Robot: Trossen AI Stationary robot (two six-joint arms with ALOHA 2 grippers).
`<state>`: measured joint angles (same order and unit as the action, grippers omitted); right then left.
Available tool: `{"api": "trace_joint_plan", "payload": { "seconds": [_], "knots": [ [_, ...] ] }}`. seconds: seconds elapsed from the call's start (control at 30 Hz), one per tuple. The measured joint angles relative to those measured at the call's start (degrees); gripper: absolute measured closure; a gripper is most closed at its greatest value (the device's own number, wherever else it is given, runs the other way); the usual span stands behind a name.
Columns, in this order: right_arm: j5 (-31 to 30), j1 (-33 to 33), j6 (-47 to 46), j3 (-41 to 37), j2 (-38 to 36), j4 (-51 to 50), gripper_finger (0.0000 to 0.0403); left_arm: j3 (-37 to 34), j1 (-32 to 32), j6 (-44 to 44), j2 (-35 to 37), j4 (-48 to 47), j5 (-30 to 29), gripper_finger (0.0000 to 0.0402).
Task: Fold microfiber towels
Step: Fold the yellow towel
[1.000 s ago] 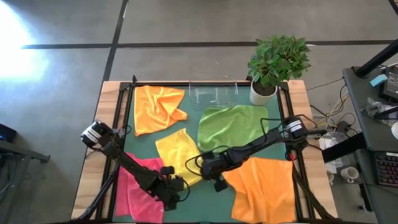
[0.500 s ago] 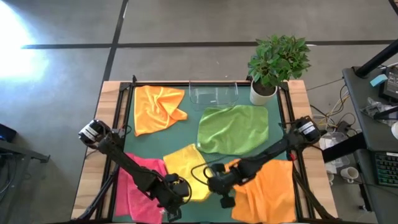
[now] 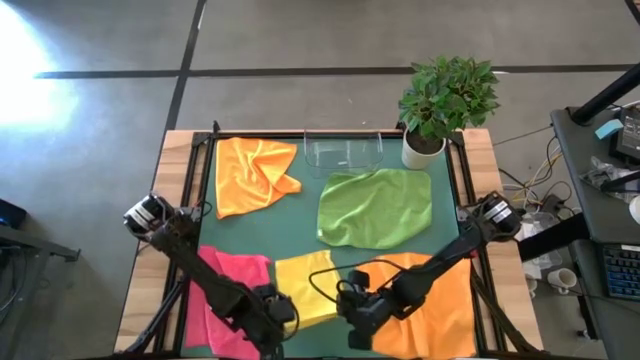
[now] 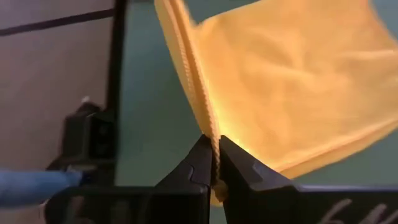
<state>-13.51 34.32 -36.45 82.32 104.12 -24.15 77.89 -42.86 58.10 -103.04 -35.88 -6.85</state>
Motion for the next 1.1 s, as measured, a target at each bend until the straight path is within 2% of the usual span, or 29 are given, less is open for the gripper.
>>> {"api": "trace_joint_plan", "payload": {
  "seconds": [0.23, 0.47, 0.7, 1.1],
  "knots": [
    [-6.9, -5.3, 6.0, -1.3, 0.3, -1.0, 0.0394, -0.2, 2.7, 0.0, 0.0, -12.5, -6.2, 0.0401],
    [-7.5, -11.2, 7.8, -4.1, 0.3, -0.4, 0.0394, -0.4, 7.2, 0.1, 0.0, -20.8, -7.3, 0.0401],
    [-6.8, -14.8, 8.1, -7.0, 0.3, 3.1, 0.0394, -1.7, 11.6, -1.8, 0.1, -22.2, -5.2, 0.0401],
    [-4.6, -17.4, 9.6, -7.9, 0.8, 5.2, 0.0394, -2.4, 14.0, -3.5, 0.1, -22.3, -4.1, 0.0401]
  ]
}}
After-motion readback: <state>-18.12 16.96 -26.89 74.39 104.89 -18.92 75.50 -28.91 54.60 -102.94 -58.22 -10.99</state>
